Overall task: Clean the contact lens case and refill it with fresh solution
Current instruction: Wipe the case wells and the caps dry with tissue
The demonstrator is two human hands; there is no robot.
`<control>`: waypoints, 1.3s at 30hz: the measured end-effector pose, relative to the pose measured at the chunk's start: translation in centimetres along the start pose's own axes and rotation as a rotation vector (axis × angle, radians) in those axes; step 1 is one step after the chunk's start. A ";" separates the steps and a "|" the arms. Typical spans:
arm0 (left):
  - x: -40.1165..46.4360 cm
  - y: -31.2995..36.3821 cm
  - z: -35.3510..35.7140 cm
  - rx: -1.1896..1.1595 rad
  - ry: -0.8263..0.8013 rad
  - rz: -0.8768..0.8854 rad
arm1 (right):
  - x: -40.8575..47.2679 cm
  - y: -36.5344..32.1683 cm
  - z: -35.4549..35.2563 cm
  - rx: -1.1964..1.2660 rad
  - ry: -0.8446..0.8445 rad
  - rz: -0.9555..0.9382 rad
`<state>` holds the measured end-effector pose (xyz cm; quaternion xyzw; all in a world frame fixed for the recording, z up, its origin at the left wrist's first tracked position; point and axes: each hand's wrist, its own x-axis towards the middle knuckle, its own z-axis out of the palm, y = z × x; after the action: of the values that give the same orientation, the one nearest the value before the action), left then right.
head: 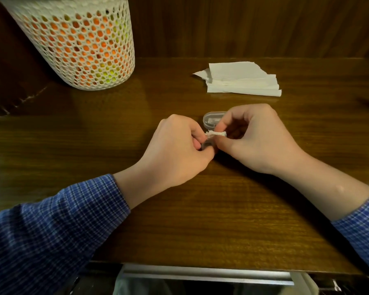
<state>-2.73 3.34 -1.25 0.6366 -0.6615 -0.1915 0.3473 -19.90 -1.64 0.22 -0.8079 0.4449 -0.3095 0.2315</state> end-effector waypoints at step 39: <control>1.1 -0.7 -2.4 0.081 -0.288 0.152 | 0.1 0.7 -1.8 -0.041 -0.258 -0.055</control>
<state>-0.47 2.66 0.13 0.5641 -0.7579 -0.2269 0.2363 -21.52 -2.23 1.05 -0.8574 0.3955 -0.1999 0.2619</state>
